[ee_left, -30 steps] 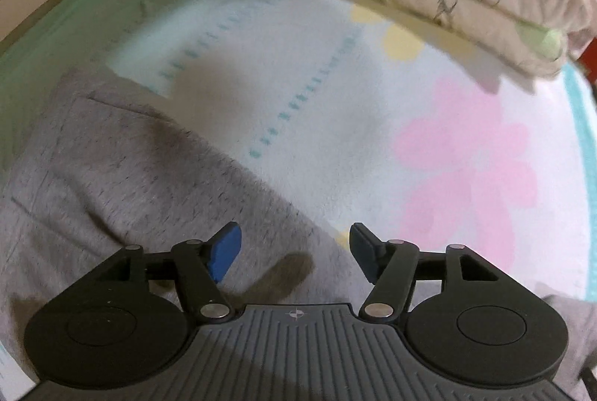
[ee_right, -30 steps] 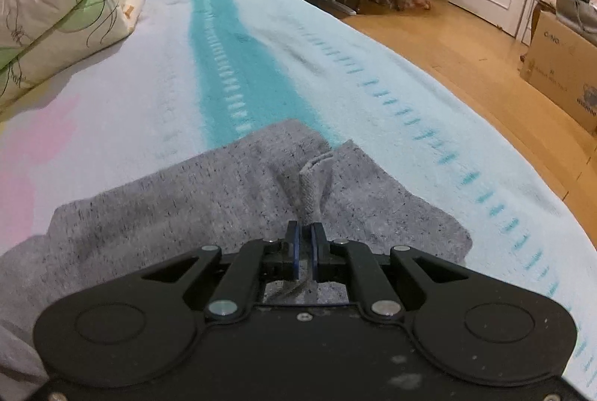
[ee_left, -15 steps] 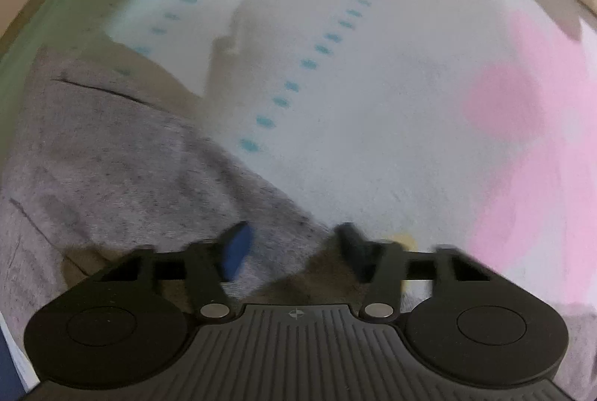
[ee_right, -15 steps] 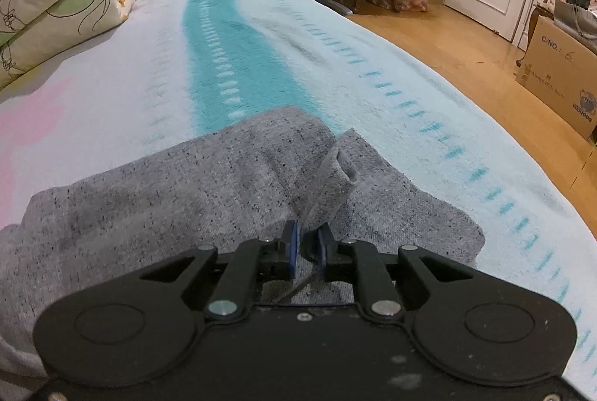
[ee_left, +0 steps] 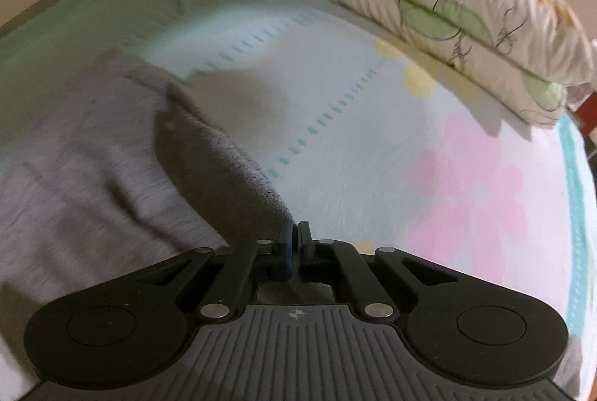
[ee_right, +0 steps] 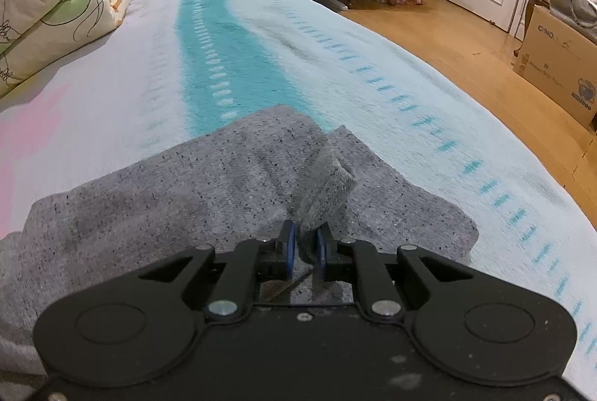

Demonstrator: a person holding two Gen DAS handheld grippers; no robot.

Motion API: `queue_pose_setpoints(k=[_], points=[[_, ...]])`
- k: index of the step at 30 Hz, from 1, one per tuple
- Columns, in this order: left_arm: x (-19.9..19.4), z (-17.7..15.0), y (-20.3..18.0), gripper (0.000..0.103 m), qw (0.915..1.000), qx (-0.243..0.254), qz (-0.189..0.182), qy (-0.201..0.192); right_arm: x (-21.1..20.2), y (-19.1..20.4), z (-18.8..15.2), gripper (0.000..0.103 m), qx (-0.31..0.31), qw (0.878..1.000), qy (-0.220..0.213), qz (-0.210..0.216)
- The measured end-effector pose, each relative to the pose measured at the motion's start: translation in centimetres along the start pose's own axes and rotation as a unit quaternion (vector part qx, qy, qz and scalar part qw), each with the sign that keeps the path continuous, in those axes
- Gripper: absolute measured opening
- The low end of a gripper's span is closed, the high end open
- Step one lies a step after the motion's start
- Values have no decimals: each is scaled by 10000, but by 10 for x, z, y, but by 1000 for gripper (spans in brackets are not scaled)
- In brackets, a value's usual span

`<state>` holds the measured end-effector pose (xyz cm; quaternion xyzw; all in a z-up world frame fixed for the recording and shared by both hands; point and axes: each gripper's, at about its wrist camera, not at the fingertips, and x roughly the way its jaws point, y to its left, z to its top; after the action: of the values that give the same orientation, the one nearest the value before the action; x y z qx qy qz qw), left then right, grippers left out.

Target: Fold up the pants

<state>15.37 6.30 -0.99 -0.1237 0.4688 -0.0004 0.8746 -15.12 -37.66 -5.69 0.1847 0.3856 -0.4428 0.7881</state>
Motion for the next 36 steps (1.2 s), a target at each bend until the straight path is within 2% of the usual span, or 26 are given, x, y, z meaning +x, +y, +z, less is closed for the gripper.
queue_pose_setpoints(k=[6, 11, 14, 17, 18, 20, 22, 24, 27, 28, 30, 36], points=[[-38, -67, 48, 2, 9997, -224, 26, -35, -1, 1, 0, 14, -18, 10000, 44, -24], [-31, -114, 82, 0, 9964, -696, 24, 493, 0, 4, 0, 14, -96, 9999, 83, -45], [-26, -126, 92, 0, 9940, -849, -201, 661, 0, 2, 0, 14, -73, 9999, 140, -18], [-30, -116, 87, 2, 9963, -626, -448, 393, -1, -1, 1, 14, 14, 9997, 225, 39], [-32, -108, 85, 7, 9967, -569, -507, 272, -2, -2, 1, 14, 52, 9996, 256, 54], [-37, -88, 82, 28, 9973, -464, -565, 5, -3, -3, 1, 14, 101, 9995, 295, 56], [-39, -65, 79, 61, 9968, -353, -701, -162, -4, -5, 0, 14, 125, 9994, 328, 38], [-39, -42, 73, 81, 9958, -285, -832, -235, -4, -5, 1, 14, 125, 9993, 354, 16], [-39, -5, 63, 92, 9958, -182, -798, -401, -7, -3, 1, 14, 48, 9994, 333, -16], [-41, 0, 62, 97, 9961, -139, -753, -438, -8, -2, 0, 14, 16, 9995, 329, -12], [-35, 11, 52, 102, 9968, -76, -664, -435, -9, 0, 0, 14, -34, 9995, 323, 5], [-7, 34, 32, 102, 9986, -224, -431, -218, -6, -4, 0, 14, 67, 9992, 395, 67]])
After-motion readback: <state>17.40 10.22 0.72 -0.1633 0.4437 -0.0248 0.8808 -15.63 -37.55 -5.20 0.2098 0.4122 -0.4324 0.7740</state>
